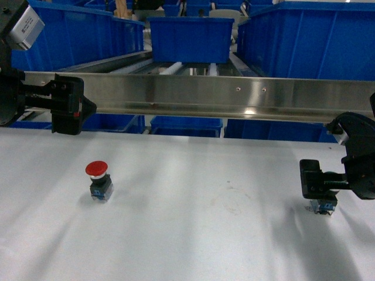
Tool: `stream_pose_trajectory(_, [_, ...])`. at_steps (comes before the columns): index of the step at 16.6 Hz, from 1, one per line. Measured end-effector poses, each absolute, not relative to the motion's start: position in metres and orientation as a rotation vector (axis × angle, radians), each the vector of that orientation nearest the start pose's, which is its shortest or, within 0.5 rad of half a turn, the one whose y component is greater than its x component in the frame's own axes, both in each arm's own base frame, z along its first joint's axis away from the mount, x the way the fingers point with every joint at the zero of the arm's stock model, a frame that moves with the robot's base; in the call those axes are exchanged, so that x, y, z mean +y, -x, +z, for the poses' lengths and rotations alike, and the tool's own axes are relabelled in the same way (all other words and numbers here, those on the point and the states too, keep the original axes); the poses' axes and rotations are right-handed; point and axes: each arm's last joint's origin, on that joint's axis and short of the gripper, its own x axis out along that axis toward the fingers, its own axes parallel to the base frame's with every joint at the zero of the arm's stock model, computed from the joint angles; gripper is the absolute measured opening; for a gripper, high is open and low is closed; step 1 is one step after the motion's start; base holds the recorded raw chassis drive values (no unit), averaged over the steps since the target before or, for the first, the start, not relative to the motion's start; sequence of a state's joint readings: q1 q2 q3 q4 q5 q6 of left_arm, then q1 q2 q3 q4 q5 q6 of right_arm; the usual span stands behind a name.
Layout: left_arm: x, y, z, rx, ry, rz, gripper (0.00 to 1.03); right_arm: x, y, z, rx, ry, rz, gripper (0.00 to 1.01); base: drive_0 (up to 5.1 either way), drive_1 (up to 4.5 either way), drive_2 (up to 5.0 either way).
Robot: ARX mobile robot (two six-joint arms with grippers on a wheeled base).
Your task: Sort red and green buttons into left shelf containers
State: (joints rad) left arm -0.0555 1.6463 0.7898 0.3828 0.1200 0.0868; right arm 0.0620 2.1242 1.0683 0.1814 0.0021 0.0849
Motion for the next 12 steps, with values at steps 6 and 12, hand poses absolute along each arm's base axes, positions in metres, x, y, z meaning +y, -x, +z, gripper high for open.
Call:
stream_pose_trajectory(6, [-0.022, -0.331, 0.177, 0.466, -0.070, -0.193, 0.98, 0.025, -0.392, 0.070, 0.878, -0.050, 0.020, 0.98, 0.0, 0.00, 0.0])
stream_pose_trajectory(12, [-0.022, -0.331, 0.177, 0.466, -0.070, -0.193, 0.98, 0.031, -0.403, 0.075, 0.871, -0.062, 0.079, 0.98, 0.0, 0.00, 0.0])
